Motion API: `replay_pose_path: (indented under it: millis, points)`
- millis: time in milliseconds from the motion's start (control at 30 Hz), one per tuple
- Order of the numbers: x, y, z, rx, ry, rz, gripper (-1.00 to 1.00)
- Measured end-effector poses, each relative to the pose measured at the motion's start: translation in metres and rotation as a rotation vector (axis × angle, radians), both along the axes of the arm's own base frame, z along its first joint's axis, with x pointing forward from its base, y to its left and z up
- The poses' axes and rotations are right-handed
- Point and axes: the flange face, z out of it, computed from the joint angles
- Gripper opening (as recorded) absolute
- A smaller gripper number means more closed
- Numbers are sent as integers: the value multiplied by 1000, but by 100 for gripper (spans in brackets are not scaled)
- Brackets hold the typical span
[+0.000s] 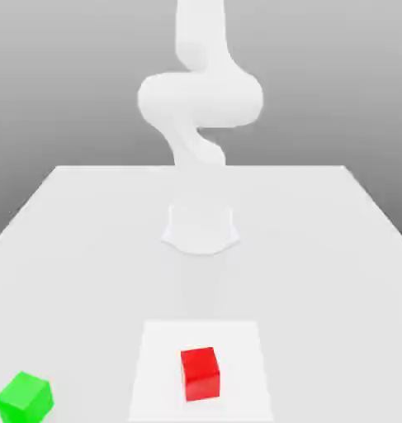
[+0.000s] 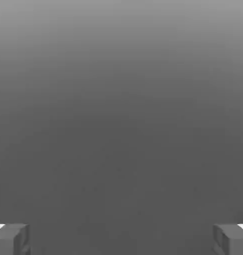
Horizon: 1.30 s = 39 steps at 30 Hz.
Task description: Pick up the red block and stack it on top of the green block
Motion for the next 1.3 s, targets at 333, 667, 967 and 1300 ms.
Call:
replay_pose_path:
  millis: [333,667,967,1300]
  points:
    - [86,0,-198,-34,316,74,0]
    - [79,1,-401,-64,625,152,0]
    - [61,0,-516,-73,718,176,-100]
    - [61,0,-480,-73,719,176,-100]
